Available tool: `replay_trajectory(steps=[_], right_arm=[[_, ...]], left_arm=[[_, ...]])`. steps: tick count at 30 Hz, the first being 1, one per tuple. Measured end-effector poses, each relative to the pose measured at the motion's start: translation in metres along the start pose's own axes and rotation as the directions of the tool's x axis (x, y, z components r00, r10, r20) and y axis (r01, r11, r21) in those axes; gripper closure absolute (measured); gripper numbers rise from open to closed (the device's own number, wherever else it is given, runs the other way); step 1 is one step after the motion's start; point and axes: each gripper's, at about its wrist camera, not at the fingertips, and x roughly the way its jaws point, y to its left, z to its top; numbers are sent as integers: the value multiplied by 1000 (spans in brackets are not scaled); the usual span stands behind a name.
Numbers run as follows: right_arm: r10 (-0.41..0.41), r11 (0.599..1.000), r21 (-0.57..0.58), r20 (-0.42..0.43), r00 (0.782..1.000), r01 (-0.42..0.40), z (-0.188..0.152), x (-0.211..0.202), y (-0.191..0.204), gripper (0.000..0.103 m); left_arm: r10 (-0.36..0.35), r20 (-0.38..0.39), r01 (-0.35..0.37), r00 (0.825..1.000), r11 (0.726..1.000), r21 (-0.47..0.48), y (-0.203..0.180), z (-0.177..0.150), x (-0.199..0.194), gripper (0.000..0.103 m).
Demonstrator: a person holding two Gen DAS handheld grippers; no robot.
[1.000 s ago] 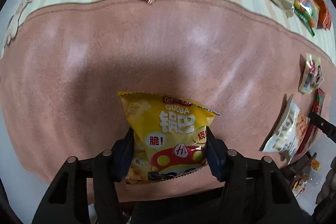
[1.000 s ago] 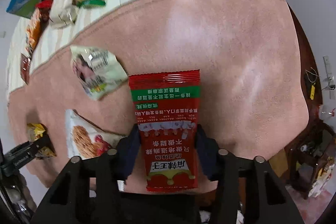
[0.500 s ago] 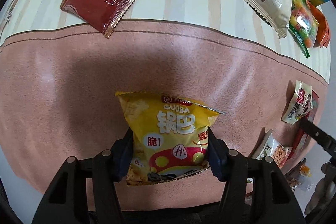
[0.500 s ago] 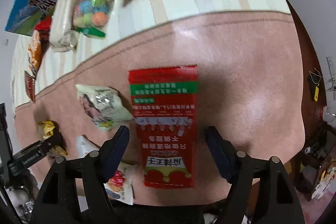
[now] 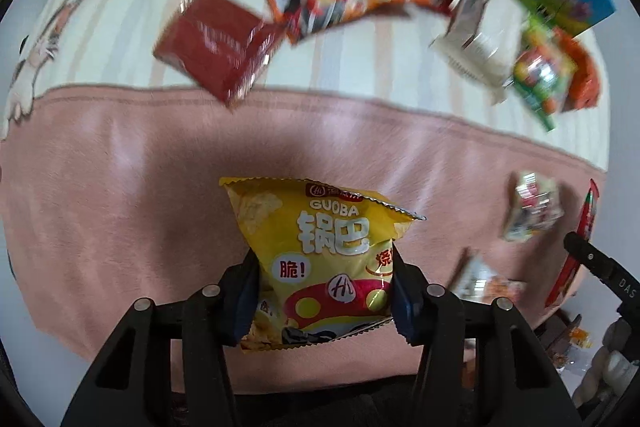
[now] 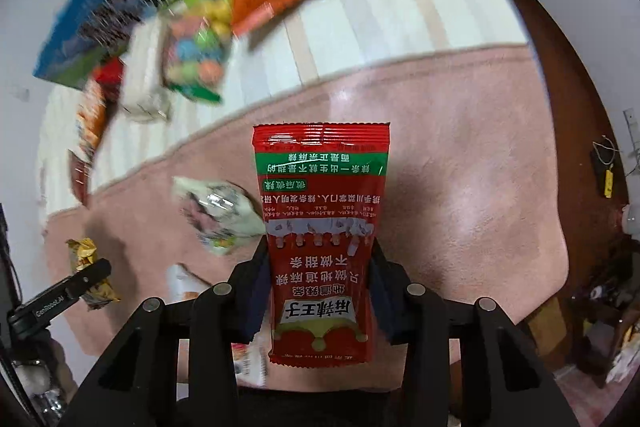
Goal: Organize snacks
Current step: 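Carry both packets into the box and open both grippers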
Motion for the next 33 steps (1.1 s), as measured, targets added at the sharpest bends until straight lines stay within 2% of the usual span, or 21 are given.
replay_trajectory(steps=[4,9,13,16,20,24,29,33], right_arm=[[77,997,-21,51,996,-76,20,-45,18,57],[189,978,-107,120,975,-176,67,-107,56,57],[260,956,-179,162,952,-231,129,-128,116,57],[275,947,-223,193,942,-231,170,-134,158,57],[260,941,-276,229,938,-194,226,-135,203,57],[213,947,-283,194,958,-154,274,-103,237,57],[158,950,-287,112,981,-120,301,-51,254,57],[150,955,-264,31,988,-136,302,-10,247,57]], left_arm=[[-77,74,76,994,997,10,-16,16,-50,51],[-148,180,138,972,988,68,-44,63,-114,51],[-152,241,133,959,987,94,-58,111,-146,51],[-134,264,112,955,989,95,-66,155,-157,51],[-97,247,81,964,994,75,-72,214,-152,51],[-75,179,71,981,997,26,-68,266,-124,51],[-60,58,61,997,998,-12,-61,305,-77,51],[-61,-14,60,998,997,-47,-49,312,-49,51]])
